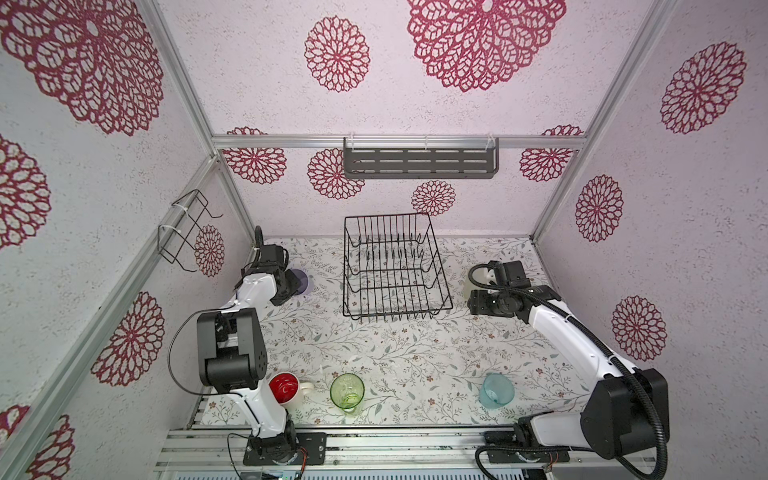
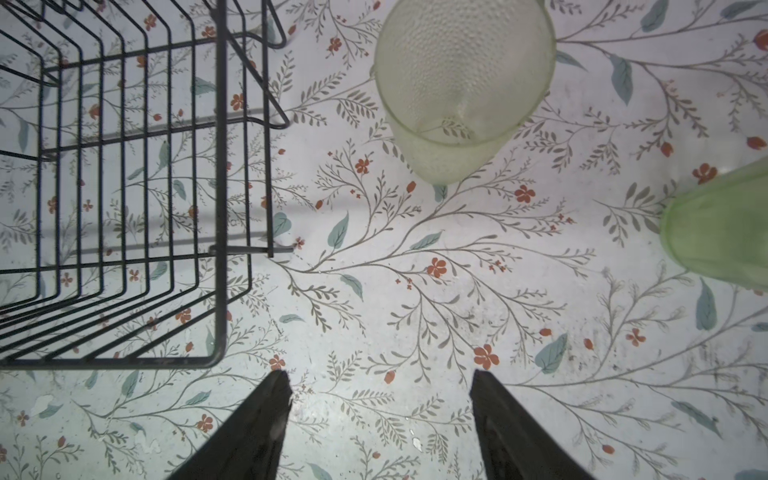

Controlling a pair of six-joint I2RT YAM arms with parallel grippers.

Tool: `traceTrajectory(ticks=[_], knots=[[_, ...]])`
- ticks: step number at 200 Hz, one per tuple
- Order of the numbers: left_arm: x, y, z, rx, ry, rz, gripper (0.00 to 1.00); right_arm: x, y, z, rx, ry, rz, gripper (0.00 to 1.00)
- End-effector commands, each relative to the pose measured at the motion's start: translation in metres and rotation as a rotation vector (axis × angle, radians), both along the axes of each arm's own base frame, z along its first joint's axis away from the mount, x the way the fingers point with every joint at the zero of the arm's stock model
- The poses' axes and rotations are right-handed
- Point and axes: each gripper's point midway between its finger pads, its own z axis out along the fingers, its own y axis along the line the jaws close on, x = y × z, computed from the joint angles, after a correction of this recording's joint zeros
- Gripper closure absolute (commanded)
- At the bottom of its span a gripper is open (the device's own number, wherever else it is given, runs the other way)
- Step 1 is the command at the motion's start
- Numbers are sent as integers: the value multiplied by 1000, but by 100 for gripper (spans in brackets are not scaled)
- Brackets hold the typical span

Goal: Load the cups into the dish rack
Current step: 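Close the left gripper on the lavender cup and lift it, then carry the lavender cup over the rack while the right gripper reaches for it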

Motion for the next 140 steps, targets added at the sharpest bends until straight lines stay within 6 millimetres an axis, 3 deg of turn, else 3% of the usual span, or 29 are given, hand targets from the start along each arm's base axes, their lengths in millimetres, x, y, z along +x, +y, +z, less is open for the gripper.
traceTrajectory(ticks=[1,42,56,67,99,121,140], knots=[[17,-22,55,-76,-235,-3,96,13,14,25,83,-81,-27,29],[2,-45,125,-108,-407,-97,93,22,38,69,211,-200,-40,28],[0,-48,147,-104,-473,-113,94,24,49,85,296,-241,-32,27],[2,-62,165,-161,-552,-144,94,26,61,99,390,-278,-12,27],[13,-156,220,-339,-713,-500,99,29,101,148,691,-371,96,26],[5,-215,237,-431,-715,-718,100,26,111,174,835,-419,122,21],[-8,-249,251,-485,-768,-821,99,23,114,188,920,-436,120,17]])
